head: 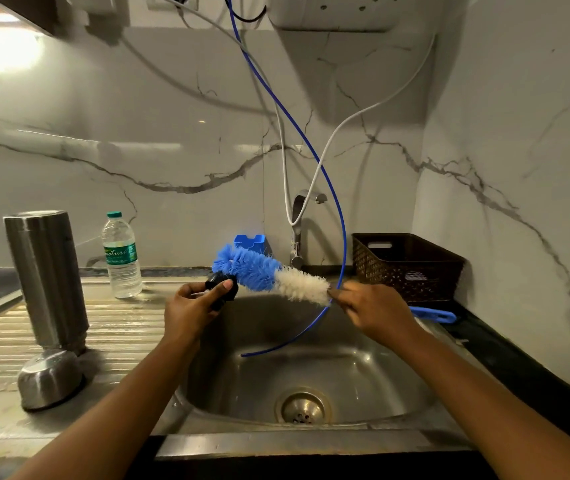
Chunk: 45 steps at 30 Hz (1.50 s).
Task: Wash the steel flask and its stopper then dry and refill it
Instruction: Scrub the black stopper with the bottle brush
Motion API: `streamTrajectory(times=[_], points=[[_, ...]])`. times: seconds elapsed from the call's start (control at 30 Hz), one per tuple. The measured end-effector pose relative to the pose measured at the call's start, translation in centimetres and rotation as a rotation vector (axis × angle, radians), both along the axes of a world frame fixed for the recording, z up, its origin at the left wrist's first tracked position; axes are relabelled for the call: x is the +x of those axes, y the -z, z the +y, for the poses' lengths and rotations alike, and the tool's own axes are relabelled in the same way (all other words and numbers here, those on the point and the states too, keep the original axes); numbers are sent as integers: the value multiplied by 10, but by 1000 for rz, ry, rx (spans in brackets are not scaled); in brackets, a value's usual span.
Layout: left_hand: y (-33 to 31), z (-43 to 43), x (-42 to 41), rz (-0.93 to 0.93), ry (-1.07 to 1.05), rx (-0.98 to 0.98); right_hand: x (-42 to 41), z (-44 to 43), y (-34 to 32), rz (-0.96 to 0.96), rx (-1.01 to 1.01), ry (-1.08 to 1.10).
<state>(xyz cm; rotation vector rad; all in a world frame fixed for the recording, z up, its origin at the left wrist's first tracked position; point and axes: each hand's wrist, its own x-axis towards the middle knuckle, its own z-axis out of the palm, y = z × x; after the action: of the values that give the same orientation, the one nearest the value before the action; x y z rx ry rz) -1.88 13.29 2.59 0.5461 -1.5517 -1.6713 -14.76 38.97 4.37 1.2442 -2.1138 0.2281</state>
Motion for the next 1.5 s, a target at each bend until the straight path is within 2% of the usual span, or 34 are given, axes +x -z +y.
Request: streamTrajectory(times=[0.1, 0.23, 0.4, 0.53, 0.67, 0.77, 0.87, 1.0, 1.17, 1.27, 1.4, 1.47, 1.5], points=[[0, 5, -1, -14, 29, -13, 4, -2, 4, -64, 12, 5], [-1, -2, 0, 37, -12, 65, -2, 2, -2, -75, 10, 4], [-1, 12, -3, 12, 65, 20, 3, -7, 6, -110, 2, 2], [-2, 1, -1, 58, 13, 135, -3, -2, 7, 12, -25, 13], [0, 8, 0, -12, 93, 68, 4, -6, 10, 55, -43, 52], [0, 18, -1, 13, 179, 103, 5, -9, 11, -13, -144, 116], [-1, 26, 1, 48, 254, 174, 5, -1, 8, -161, -161, 226], [-13, 33, 6, 124, 368, 122, 7, 1, -5, -202, -194, 309], [2, 42, 8, -223, 402, -96, 18, -20, -10, -265, -243, 316], [1, 40, 6, -190, 335, -61, 20, -32, 0, -316, -268, 302], [8, 32, 7, -365, 355, -92, 14, -30, 16, -353, -229, 312], [10, 29, 6, -329, 302, -153, 11, -24, 19, -377, -255, 334], [7, 29, 7, -304, 242, -248, 9, -22, 19, -384, -271, 349]])
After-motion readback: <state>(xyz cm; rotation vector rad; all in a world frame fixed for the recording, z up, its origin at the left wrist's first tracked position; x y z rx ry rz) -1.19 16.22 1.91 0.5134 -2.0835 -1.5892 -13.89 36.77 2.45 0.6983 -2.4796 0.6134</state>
